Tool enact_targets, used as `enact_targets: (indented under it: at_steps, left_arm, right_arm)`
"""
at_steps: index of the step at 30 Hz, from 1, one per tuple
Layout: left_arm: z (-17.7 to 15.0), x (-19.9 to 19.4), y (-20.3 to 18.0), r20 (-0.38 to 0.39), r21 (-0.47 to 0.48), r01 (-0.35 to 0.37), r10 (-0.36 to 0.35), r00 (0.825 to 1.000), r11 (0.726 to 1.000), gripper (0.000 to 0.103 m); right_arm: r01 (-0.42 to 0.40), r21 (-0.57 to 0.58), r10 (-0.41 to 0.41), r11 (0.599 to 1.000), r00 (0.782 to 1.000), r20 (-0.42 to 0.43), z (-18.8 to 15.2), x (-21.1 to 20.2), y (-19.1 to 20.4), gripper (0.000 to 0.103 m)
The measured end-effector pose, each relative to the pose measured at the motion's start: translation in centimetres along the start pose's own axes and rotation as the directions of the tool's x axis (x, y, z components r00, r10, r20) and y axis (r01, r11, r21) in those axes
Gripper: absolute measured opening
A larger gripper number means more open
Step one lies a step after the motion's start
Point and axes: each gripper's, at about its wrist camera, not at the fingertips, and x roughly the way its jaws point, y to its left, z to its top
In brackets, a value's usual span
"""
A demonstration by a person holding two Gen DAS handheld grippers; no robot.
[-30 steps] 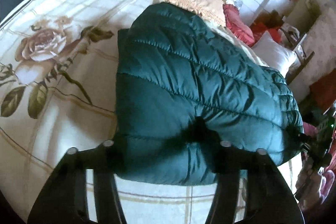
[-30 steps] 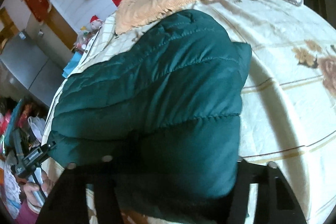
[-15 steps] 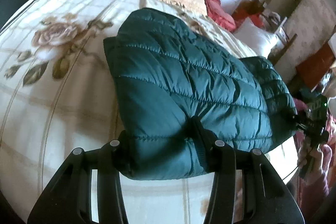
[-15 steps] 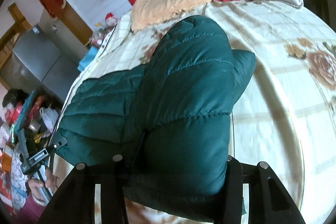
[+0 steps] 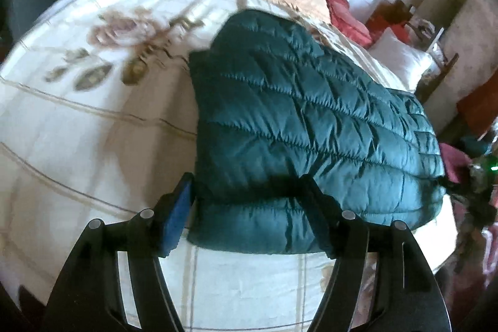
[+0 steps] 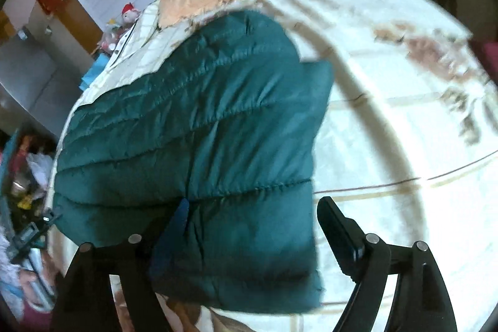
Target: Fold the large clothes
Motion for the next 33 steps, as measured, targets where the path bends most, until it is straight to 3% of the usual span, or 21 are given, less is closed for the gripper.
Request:
enact_targets:
  at_steps: [9,13,17,25,33]
  left_arm:
    - [0.0,-3.1,-4.2,0.14,0.102,-0.106,0.091,0.986,0.989,0.068]
    - [-0.6,-3.4,-5.5,0.156,0.11,-0.103,0.086,0.984,0.988,0.068]
    - [-1.3,-3.3,-7.0,0.165,0.113,-0.121,0.101,0.981,0.986,0.068]
    - [-2.9,-3.2,-8.9,0.183,0.118,-0.129,0.107,0.977,0.985,0.068]
    - [-3.9,-2.9,-10.1,0.186,0.142,-0.151,0.123,0.975,0.978,0.068]
  right_arm:
    - [0.068,-0.094,-0.05,0.993,0.981,0.189,-0.5,-6.2,4.2,0.082]
    - [0.115,-0.162,-0.074,0.98,0.969,0.237,-1.4,-7.1,7.5,0.084]
    - [0.102,-0.162,-0.06,0.981,0.967,0.247,-2.8,-7.2,8.8,0.092]
    - [0.098,-0.102,-0.07,0.99,0.967,0.246,-4.9,-6.1,11.4,0.092]
    - [0.089,-0.117,-0.061,0.989,0.972,0.229,-6.3,-5.3,13.4,0.092]
